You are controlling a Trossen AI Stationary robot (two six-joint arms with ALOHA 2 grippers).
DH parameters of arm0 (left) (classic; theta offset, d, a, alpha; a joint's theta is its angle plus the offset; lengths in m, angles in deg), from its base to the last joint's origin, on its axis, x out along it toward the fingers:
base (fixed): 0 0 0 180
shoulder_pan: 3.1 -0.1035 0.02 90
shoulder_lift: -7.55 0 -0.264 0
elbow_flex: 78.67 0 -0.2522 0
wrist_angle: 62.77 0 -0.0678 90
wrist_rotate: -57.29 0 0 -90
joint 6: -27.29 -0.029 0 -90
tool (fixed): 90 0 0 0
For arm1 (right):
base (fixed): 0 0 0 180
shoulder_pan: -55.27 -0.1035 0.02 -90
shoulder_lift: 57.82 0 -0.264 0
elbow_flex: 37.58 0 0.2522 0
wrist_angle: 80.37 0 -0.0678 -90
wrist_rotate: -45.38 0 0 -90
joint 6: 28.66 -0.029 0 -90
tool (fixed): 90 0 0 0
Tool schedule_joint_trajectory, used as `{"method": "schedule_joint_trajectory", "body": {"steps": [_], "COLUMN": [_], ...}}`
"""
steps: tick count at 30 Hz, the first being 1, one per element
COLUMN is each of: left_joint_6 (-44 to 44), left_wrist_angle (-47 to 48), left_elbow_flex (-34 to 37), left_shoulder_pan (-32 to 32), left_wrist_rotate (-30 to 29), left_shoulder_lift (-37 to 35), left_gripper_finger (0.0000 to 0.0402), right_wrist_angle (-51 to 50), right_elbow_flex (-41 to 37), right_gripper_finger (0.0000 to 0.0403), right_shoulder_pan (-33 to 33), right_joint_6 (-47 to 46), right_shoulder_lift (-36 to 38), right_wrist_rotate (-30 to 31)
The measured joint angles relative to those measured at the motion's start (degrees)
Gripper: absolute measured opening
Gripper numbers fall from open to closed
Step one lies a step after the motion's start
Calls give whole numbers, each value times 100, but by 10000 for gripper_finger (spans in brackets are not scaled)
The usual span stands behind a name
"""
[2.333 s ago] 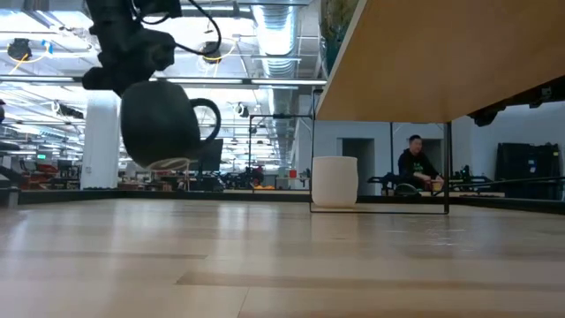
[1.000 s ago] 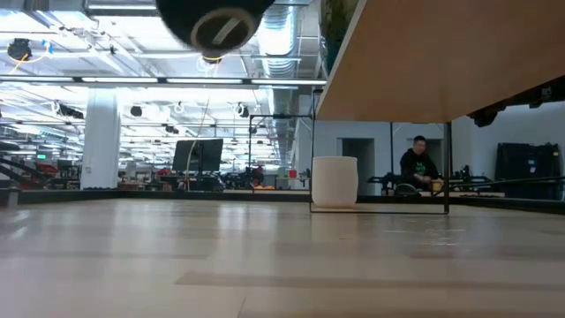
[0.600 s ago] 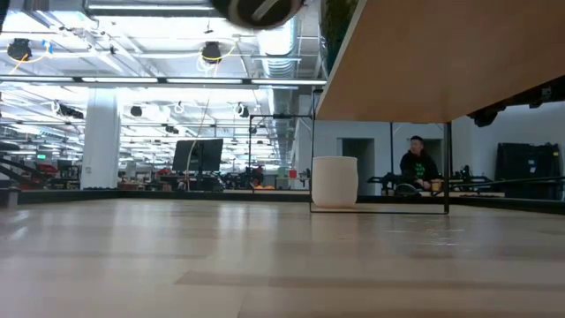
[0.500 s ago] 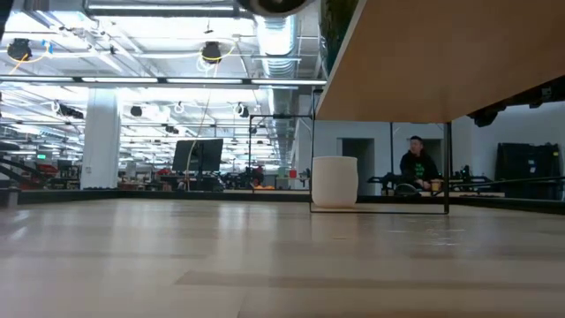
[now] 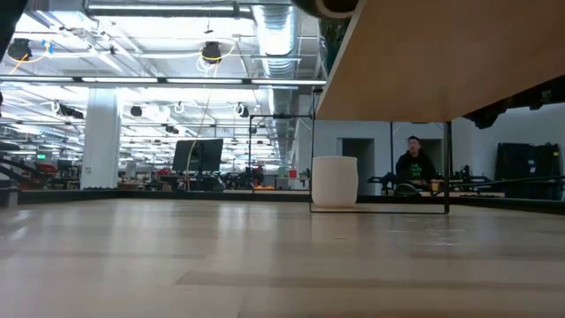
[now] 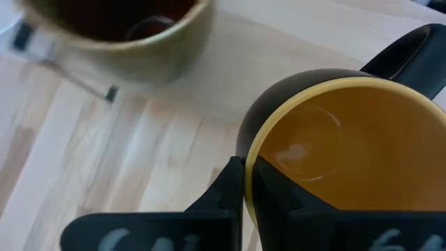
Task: Stack small to large cups/mugs on shelf
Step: Put the black mug on the shelf
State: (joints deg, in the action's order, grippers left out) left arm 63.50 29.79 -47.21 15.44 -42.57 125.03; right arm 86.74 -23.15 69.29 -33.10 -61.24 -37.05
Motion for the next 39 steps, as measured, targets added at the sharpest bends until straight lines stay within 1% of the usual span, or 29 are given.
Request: {"method": "schedule_joint_trajectory", "body": {"steps": [2, 8, 11, 21, 25, 28, 33, 39], "left_joint_6": [-115, -376, -509, -687, -730, -770, -761, -768], "left_wrist_angle": [-167, -747, -913, -991, -1009, -890, -869, -861], "left_elbow_flex": [1, -1, -2, 1, 1, 10, 8, -1], "left_shoulder_pan": [-1, -19, -88, -313, -344, -356, -381, -441], "left_wrist_rotate": [93, 19, 105, 171, 318, 281, 57, 87], "left_shoulder_lift": [17, 8, 29, 185, 288, 284, 281, 382], "left_gripper_finger": [0, 0, 0, 0, 0, 0, 0, 0], "right_wrist_angle": [4, 6, 8, 17, 19, 21, 21, 21], "right_elbow_flex": [0, 0, 0, -2, -2, -2, -2, -2], "right_gripper_finger": [189, 189, 188, 189, 188, 189, 189, 189], "right_shoulder_pan": [-2, -2, -2, -2, -2, -2, -2, -3], "right_joint_6": [-2, -4, -7, -8, 17, 21, 30, 35], "right_shoulder_lift": [0, 0, 0, 4, 4, 4, 4, 4], "right_wrist_rotate": [0, 0, 0, -1, -2, -2, -2, -2]}}
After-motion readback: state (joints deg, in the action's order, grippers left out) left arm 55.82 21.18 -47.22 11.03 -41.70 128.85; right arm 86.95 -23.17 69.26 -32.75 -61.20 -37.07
